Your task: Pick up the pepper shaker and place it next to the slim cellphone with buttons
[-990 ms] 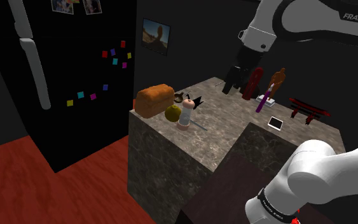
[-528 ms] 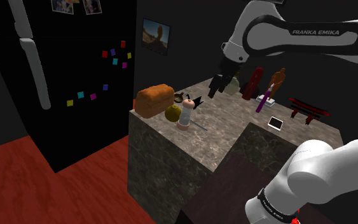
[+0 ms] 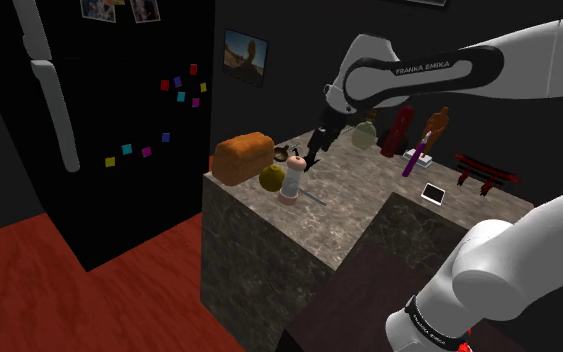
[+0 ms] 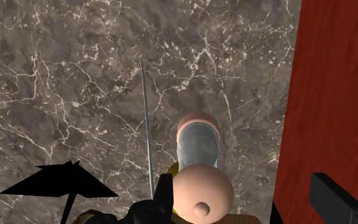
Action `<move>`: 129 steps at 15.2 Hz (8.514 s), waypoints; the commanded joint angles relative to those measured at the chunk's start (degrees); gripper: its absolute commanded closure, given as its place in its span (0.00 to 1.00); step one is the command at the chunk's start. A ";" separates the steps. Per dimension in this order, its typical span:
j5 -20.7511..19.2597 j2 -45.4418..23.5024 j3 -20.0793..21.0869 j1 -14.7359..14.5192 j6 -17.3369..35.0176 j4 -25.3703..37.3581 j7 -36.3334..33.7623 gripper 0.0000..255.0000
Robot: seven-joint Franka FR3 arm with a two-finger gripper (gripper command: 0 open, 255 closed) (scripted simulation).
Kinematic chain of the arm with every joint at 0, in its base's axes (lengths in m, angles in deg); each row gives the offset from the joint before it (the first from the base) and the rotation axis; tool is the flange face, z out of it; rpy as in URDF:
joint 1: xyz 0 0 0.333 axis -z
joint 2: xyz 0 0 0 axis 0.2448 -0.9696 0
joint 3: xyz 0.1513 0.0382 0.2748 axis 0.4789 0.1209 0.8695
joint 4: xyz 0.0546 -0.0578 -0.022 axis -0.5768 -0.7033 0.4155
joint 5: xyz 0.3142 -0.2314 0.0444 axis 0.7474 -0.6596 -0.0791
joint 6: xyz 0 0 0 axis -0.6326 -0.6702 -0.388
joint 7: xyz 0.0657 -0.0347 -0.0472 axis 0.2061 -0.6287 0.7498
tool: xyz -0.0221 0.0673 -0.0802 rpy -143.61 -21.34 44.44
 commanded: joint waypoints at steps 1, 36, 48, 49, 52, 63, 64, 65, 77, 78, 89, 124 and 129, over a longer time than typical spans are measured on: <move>0.53 -4.57 -0.95 -0.09 3.15 1.74 2.10 0.00; 2.14 -12.66 -1.88 -0.38 8.14 5.16 5.10 1.00; 1.42 -9.50 -1.69 -0.32 -1.17 11.35 4.30 1.00; 1.38 -9.32 -1.67 -0.32 -1.94 11.95 4.25 1.00; 1.28 -8.86 -1.63 -0.32 -4.25 13.80 4.11 1.00; 1.10 -8.13 -1.52 -0.35 -12.71 21.53 3.73 1.00; 1.09 -8.13 -1.51 -0.35 -13.48 22.31 3.70 1.00; 1.09 -8.15 -1.51 -0.36 -14.25 23.10 3.68 1.00; 1.19 -9.42 -1.51 -0.41 -23.63 33.74 3.47 1.00; 1.21 -9.61 -1.52 -0.41 -24.43 34.73 3.47 1.00; -0.71 1.12 -7.40 3.63 -26.52 26.00 12.80 1.00; -8.13 1.34 -49.15 11.03 -36.01 37.66 61.58 1.00; -0.42 -9.43 -66.63 5.36 -37.60 46.38 74.08 1.00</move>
